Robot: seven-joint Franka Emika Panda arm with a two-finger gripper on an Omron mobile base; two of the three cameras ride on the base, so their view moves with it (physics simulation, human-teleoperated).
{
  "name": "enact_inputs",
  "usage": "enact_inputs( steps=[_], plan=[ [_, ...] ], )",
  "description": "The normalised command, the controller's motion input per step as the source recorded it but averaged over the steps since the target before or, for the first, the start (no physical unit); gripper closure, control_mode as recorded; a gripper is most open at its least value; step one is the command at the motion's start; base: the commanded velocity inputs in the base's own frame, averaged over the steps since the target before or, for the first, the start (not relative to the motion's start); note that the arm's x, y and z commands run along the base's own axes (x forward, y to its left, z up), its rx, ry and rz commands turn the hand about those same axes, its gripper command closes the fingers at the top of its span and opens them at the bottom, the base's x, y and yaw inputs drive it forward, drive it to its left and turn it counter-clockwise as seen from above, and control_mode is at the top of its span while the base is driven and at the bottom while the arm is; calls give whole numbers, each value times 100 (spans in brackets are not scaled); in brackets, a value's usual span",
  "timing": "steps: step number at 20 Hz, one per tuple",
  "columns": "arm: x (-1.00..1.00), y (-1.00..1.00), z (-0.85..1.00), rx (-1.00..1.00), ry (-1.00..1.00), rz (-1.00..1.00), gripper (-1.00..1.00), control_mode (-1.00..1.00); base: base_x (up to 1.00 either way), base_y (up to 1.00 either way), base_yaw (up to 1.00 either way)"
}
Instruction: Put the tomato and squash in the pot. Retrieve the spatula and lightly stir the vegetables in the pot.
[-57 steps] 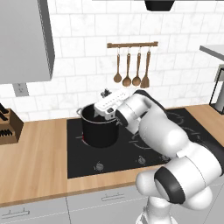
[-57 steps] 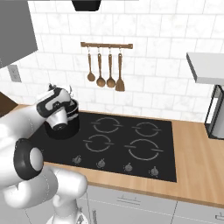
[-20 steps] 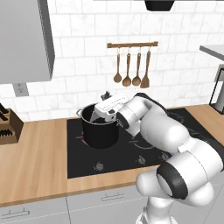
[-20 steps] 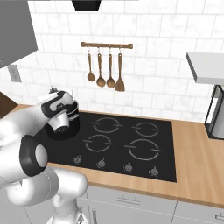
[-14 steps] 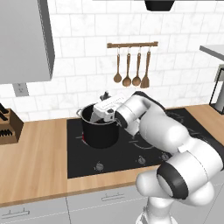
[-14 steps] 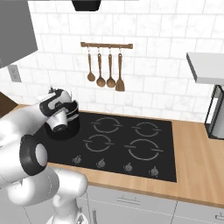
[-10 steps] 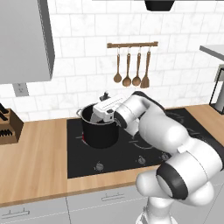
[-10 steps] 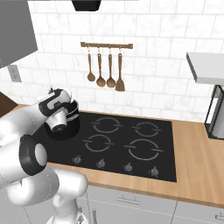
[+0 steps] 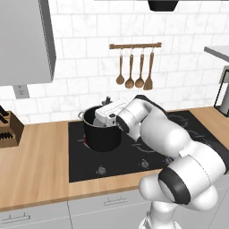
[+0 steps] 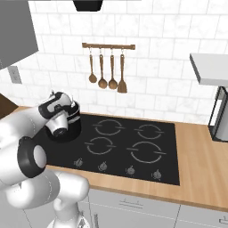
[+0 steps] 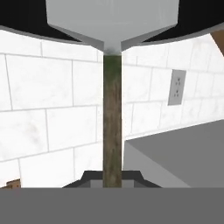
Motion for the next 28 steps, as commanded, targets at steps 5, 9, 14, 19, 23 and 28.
enact_inputs(
  steps=[5,9,14,19,23,28],
  plan=[
    [0,0,-35,0,0,0,100,-100,0,0,0],
    [0,0,-20,0,0,0,100,-100,0,0,0],
    [0,0,-9,0,1,0,100,-100,0,0,0],
    [0,0,-23,0,-1,0,100,-100,0,0,0],
    [0,2,-24,-1,-7,4,100,-100,0,0,0],
    [0,0,-20,0,-4,15,100,-100,0,0,0]
  ],
)
